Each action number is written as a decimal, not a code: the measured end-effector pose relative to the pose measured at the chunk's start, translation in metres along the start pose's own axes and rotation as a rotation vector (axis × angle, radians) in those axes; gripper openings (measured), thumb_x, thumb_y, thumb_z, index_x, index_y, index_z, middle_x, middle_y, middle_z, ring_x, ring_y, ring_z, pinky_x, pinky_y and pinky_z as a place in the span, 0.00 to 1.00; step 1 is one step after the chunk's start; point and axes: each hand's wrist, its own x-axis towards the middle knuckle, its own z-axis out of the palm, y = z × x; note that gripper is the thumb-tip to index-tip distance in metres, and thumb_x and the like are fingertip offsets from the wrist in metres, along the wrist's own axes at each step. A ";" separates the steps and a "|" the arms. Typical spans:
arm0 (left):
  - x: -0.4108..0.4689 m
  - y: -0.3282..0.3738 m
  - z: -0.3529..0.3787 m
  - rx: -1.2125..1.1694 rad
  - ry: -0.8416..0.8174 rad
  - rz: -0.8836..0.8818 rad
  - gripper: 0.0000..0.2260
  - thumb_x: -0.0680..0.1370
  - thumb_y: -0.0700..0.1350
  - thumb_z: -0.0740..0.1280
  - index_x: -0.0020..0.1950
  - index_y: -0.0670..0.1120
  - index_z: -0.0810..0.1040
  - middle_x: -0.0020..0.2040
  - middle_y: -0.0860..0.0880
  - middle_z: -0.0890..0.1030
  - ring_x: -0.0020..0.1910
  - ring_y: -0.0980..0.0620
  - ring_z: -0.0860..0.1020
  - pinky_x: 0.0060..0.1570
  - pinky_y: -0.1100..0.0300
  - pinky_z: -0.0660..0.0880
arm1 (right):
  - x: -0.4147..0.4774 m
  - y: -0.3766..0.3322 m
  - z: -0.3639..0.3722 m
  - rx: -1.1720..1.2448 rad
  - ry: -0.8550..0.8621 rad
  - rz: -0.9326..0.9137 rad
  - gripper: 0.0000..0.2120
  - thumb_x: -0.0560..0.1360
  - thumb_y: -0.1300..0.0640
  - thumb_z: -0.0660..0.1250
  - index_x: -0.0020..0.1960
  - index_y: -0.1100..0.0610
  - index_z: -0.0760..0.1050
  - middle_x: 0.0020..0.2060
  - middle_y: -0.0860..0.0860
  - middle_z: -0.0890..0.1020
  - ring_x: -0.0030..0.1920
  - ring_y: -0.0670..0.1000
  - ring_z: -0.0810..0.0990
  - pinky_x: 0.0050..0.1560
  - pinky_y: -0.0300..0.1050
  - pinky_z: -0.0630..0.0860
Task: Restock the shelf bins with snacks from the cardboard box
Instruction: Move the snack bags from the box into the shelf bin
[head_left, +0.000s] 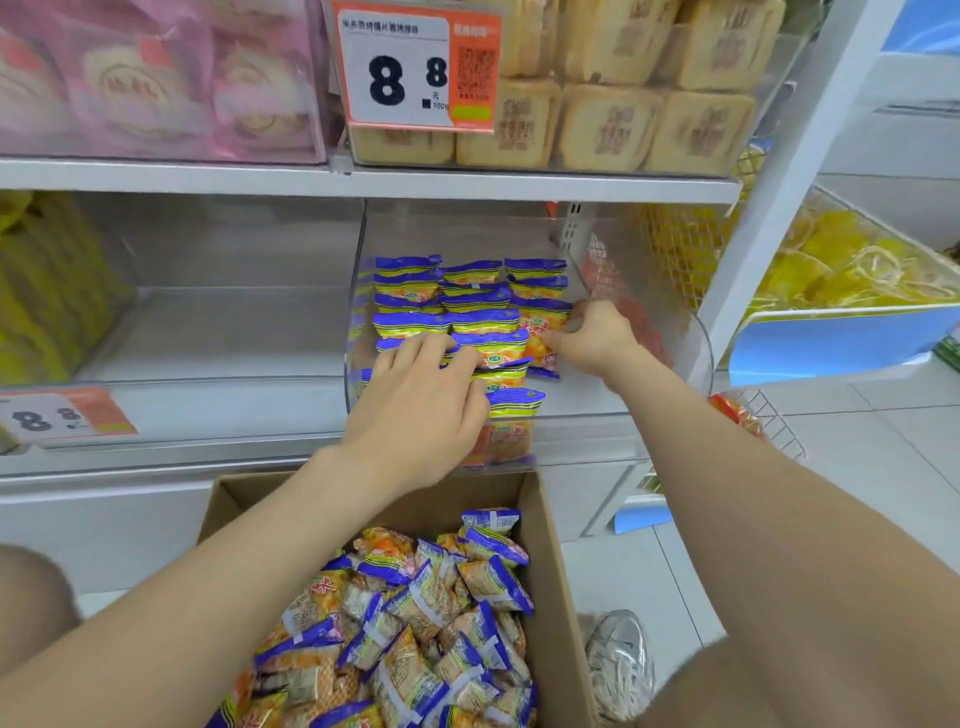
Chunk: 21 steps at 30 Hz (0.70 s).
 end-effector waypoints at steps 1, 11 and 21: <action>0.000 0.000 0.000 0.004 0.003 0.004 0.23 0.84 0.56 0.47 0.69 0.50 0.75 0.65 0.48 0.76 0.66 0.46 0.73 0.65 0.47 0.69 | 0.001 -0.001 0.001 0.002 0.022 0.008 0.14 0.76 0.53 0.76 0.55 0.62 0.80 0.53 0.59 0.85 0.58 0.60 0.81 0.62 0.55 0.79; -0.016 -0.005 -0.006 -0.057 0.117 0.116 0.15 0.87 0.53 0.56 0.68 0.49 0.75 0.62 0.50 0.77 0.61 0.47 0.75 0.59 0.49 0.74 | -0.015 -0.010 -0.007 -0.070 -0.105 -0.096 0.11 0.76 0.62 0.69 0.57 0.63 0.83 0.54 0.57 0.84 0.55 0.57 0.81 0.57 0.52 0.80; -0.088 -0.004 -0.031 -0.161 -0.232 0.128 0.06 0.79 0.56 0.65 0.45 0.55 0.73 0.39 0.58 0.78 0.39 0.56 0.76 0.40 0.52 0.78 | -0.182 -0.041 -0.013 -0.057 0.077 -0.624 0.04 0.71 0.55 0.64 0.43 0.50 0.77 0.26 0.44 0.78 0.30 0.47 0.76 0.38 0.47 0.77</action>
